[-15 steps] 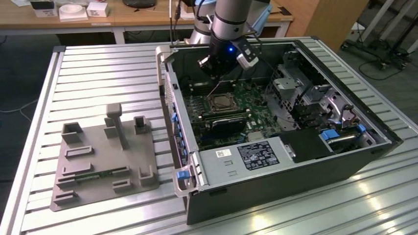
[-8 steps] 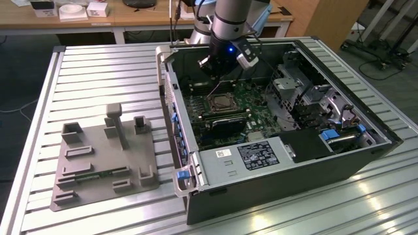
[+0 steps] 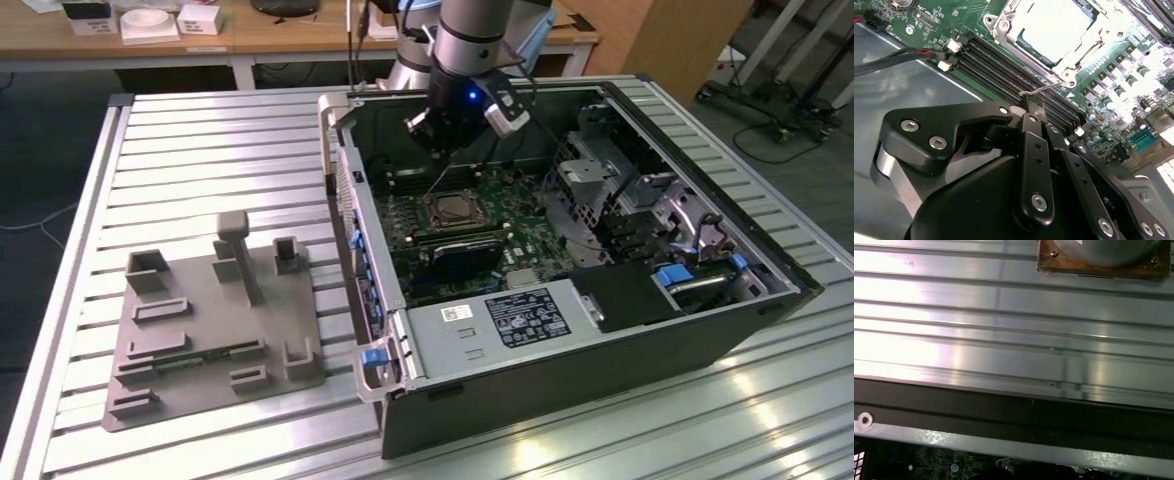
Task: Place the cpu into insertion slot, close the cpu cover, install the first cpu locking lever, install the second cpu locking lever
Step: 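Install the first cpu locking lever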
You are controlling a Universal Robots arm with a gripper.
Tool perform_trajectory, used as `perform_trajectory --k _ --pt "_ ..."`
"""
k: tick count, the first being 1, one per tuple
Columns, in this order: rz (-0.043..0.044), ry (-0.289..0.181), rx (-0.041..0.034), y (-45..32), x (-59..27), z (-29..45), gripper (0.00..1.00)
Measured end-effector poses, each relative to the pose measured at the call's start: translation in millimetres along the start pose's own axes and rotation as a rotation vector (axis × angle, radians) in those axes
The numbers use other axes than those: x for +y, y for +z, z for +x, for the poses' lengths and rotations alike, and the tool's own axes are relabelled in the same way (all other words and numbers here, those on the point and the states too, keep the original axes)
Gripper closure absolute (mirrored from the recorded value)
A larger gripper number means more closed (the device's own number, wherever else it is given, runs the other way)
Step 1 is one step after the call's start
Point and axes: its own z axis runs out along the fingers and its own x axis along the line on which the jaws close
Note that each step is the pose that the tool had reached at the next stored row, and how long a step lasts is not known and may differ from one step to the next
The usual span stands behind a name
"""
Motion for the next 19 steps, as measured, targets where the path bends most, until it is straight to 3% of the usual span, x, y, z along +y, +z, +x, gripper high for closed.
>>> perform_trajectory --k 4,12,19 --pt "-0.0035 0.0 -0.0003 -3.6 1.8 -0.2 0.9" --pt "-0.0112 0.0 -0.001 -3.5 2.9 -4.6 0.9" --pt "0.0361 0.003 0.0033 -3.5 2.9 -4.6 0.9"
